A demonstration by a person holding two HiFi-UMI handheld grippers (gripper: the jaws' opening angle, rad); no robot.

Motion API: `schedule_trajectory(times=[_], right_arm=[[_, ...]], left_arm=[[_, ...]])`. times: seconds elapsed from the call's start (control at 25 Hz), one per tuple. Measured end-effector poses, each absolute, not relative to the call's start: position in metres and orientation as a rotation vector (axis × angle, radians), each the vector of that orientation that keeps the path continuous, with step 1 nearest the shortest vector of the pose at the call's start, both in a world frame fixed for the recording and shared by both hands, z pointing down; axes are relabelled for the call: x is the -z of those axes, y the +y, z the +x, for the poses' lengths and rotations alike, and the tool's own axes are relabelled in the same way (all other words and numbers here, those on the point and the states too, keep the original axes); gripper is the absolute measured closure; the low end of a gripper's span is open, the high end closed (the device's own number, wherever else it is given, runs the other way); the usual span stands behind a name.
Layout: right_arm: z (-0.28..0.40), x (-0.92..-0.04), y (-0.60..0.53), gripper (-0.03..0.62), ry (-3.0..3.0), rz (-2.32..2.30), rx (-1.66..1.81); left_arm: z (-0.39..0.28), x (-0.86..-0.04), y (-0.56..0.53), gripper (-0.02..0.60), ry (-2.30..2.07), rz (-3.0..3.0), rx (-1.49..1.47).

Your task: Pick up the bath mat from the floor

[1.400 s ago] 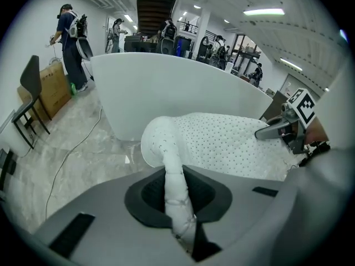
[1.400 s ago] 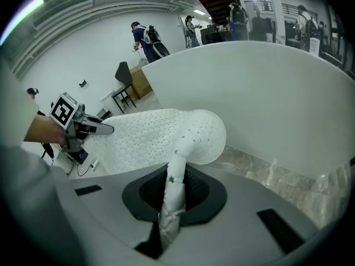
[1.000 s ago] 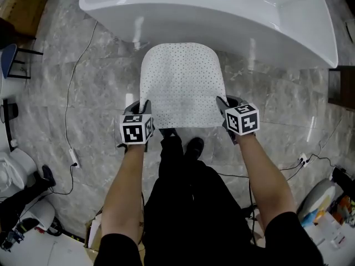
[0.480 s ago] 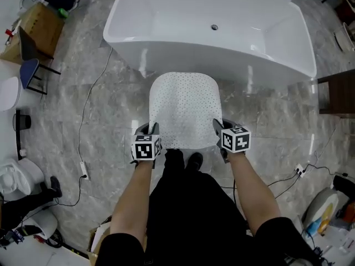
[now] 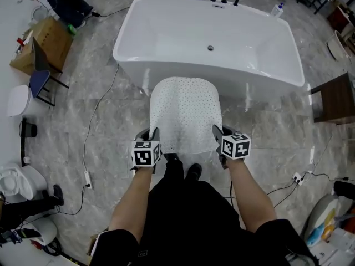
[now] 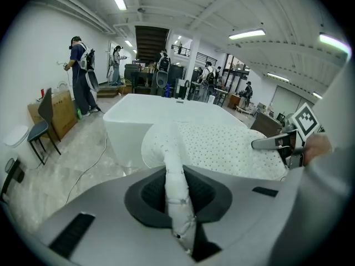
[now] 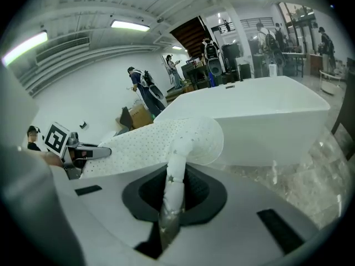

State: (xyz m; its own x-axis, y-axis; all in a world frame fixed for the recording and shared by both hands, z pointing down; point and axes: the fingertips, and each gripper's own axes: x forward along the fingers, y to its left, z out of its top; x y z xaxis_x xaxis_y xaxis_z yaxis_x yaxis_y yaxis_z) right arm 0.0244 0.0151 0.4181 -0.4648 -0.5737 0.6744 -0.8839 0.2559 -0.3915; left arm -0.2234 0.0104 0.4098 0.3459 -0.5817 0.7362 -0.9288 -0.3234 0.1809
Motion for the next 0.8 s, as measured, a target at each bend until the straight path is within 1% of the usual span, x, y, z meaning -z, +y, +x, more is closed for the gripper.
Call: schedule_trajectory(times=[0.32, 0.56, 0.8], right_arm=[[0.043, -0.361, 0.006, 0.557, -2.19, 1.411, -1.04], [0.044, -0.324, -0.033, 0.557, -2.235, 1.481, -1.006], [0.034, -0.288, -0.069, 0.557, -2.271, 1.498, -0.924]], left_arm=[[-0.205, -0.349, -0.007, 0.532, -1.27, 2.167, -0.789], [-0.208, -0.306, -0.049, 0.532, -1.236, 2.244, -0.709], [-0.218, -0.283, -0.095, 0.532, -1.244, 2.284, -0.626]])
